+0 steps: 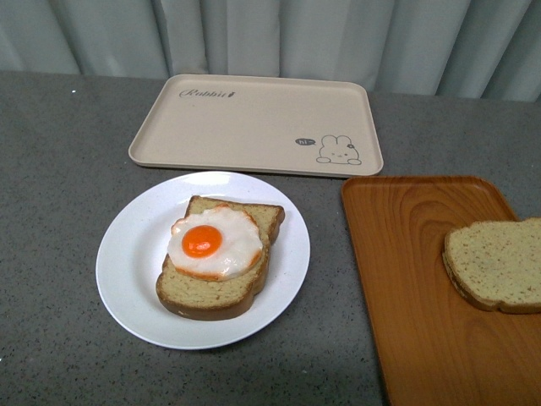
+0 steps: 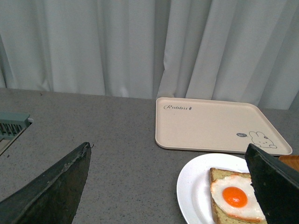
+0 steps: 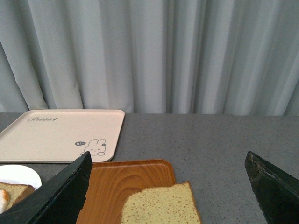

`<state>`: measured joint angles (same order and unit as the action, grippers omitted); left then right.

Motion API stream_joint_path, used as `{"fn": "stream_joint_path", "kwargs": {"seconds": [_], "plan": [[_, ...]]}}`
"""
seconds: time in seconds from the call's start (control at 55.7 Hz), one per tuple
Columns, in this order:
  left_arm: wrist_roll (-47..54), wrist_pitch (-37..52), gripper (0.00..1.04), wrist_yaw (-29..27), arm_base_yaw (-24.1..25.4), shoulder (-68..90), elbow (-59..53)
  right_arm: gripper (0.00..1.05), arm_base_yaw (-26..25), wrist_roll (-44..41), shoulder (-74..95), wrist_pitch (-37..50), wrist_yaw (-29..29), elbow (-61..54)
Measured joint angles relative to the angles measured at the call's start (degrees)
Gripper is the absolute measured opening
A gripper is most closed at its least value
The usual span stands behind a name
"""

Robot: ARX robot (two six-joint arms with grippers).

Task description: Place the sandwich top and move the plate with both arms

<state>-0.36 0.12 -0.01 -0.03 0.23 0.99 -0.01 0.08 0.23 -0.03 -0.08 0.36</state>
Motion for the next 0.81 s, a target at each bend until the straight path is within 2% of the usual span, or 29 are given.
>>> {"fn": "stream_joint_path", "kwargs": {"seconds": [0.808], "plan": [[0.0, 0.0, 0.98, 0.0, 0.0, 0.0, 0.0, 0.96, 0.0, 0.0, 0.0, 0.0, 0.0, 0.0]]}}
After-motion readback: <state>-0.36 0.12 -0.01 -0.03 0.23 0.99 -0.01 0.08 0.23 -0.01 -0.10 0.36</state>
